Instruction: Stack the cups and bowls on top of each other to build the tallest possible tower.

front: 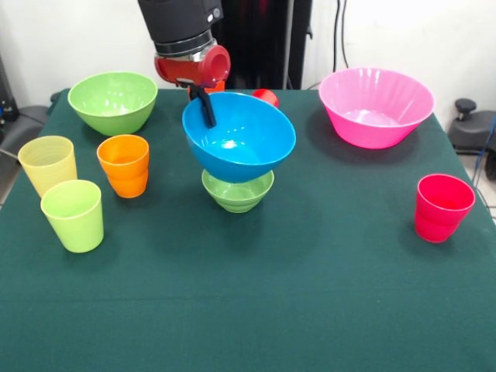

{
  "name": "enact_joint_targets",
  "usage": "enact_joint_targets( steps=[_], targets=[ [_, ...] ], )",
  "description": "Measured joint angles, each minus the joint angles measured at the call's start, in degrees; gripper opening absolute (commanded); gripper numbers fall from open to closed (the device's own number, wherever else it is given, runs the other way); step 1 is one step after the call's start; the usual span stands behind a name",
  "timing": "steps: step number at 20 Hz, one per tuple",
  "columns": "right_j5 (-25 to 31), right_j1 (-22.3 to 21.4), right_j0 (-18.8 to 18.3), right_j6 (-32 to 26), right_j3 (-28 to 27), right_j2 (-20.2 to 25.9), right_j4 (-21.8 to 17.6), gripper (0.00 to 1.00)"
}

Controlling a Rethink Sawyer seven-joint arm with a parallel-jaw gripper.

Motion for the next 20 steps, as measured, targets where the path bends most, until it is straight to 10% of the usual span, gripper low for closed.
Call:
enact_joint_targets(
  steps=[20],
  targets=[
    [-3.1, 0.3, -0.1, 0.0, 0.0, -1.5, -1.3, 0.00]
  ],
)
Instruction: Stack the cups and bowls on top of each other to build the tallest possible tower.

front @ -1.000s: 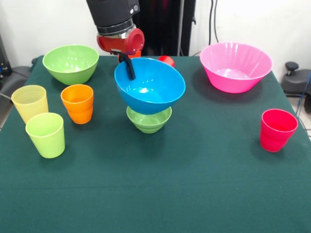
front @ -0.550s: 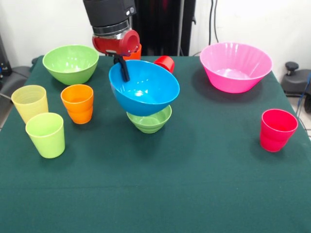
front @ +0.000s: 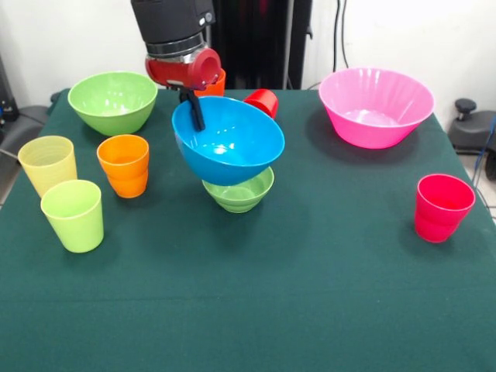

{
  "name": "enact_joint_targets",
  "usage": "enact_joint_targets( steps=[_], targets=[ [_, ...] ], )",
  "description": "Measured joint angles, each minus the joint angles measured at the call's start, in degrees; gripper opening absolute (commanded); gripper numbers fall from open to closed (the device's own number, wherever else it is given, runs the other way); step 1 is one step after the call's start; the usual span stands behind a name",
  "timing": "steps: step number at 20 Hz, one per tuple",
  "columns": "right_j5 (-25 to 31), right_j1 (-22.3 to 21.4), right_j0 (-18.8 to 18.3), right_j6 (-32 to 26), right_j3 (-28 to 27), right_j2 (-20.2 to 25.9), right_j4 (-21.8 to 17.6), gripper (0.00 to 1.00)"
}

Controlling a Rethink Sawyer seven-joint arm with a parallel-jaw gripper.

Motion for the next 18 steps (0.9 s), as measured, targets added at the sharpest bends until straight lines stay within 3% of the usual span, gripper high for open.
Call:
enact_joint_targets(
  steps=[18],
  targets=[
    [-3.6, 2.4, 0.0, 0.0, 0.4, 0.0, 0.0, 0.00]
  ],
)
